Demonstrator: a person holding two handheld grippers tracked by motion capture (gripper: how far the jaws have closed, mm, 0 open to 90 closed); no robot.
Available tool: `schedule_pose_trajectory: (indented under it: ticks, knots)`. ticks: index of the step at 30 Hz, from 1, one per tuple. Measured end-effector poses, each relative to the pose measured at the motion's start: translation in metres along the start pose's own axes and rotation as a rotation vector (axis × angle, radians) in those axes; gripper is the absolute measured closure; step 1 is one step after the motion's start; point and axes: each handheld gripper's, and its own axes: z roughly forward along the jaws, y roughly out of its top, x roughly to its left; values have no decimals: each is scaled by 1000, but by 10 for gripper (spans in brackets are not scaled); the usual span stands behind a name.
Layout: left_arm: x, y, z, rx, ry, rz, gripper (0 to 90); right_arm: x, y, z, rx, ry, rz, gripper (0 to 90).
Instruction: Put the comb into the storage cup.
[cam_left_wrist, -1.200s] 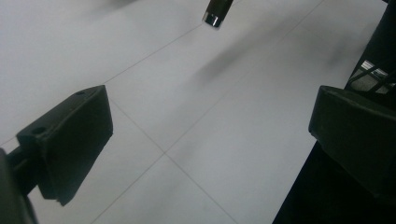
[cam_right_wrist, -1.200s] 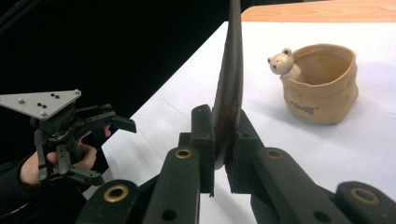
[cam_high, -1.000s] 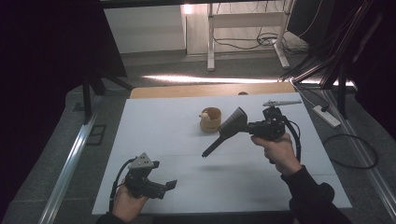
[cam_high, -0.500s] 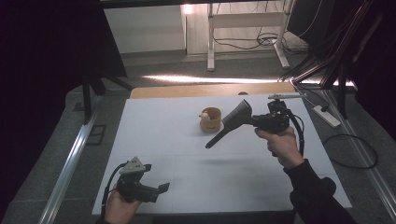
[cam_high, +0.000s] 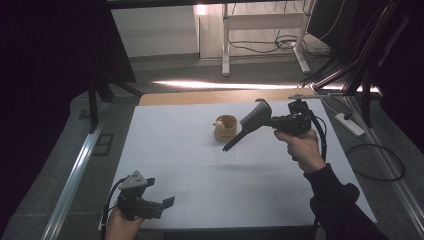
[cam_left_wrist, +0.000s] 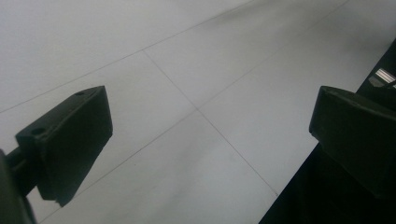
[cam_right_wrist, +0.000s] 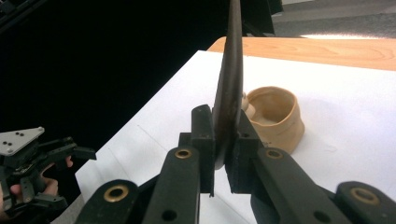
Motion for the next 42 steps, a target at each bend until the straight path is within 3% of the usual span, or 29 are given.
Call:
schedule_pose_trajectory:
  ticks: [20, 42]
  knots:
    - [1, -3, -5, -1, 23, 10, 18, -16, 24, -3, -33, -56, 39, 837]
    - [3, -2, -3, 15, 5, 2, 4, -22, 51, 3, -72, -114, 38, 837]
